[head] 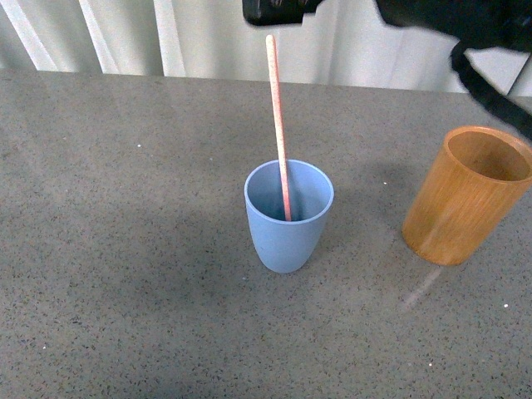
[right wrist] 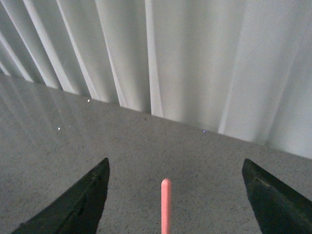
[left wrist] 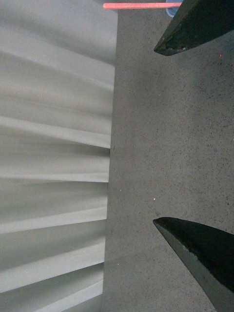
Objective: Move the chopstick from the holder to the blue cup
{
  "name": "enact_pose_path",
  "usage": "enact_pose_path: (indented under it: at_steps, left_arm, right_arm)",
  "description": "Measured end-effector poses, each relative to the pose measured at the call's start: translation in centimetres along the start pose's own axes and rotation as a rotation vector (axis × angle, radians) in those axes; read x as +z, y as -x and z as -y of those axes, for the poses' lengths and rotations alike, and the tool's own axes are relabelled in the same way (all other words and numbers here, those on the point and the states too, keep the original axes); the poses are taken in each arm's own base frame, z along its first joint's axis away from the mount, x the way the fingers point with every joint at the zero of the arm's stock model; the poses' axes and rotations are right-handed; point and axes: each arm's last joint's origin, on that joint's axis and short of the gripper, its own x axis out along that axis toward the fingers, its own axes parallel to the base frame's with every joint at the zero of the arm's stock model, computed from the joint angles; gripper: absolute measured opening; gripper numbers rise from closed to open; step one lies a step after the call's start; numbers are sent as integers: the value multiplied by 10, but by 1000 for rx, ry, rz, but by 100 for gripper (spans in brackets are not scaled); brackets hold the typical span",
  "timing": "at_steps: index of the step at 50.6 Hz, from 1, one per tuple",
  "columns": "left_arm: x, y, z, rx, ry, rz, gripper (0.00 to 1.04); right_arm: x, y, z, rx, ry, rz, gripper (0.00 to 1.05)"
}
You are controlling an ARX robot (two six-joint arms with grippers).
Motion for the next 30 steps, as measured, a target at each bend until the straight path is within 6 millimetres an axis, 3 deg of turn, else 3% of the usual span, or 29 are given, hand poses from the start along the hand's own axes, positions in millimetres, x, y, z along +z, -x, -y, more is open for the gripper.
enact_pose_path:
  at_steps: [6, 13, 20, 30]
  left_arm:
    - [0, 0, 0, 0, 0, 0, 98]
    - [0, 0, 0, 0, 0, 0, 98]
    - [0, 0, 0, 0, 0, 0, 98]
    - [0, 0, 0, 0, 0, 0, 98]
  right_arm:
    - [23, 15, 9, -48, -9, 37, 97]
    - [39, 36, 24, -121, -18, 41, 95]
    - [50, 69, 50, -228, -64, 18, 95]
    - [46, 140, 88, -501, -113, -56, 95]
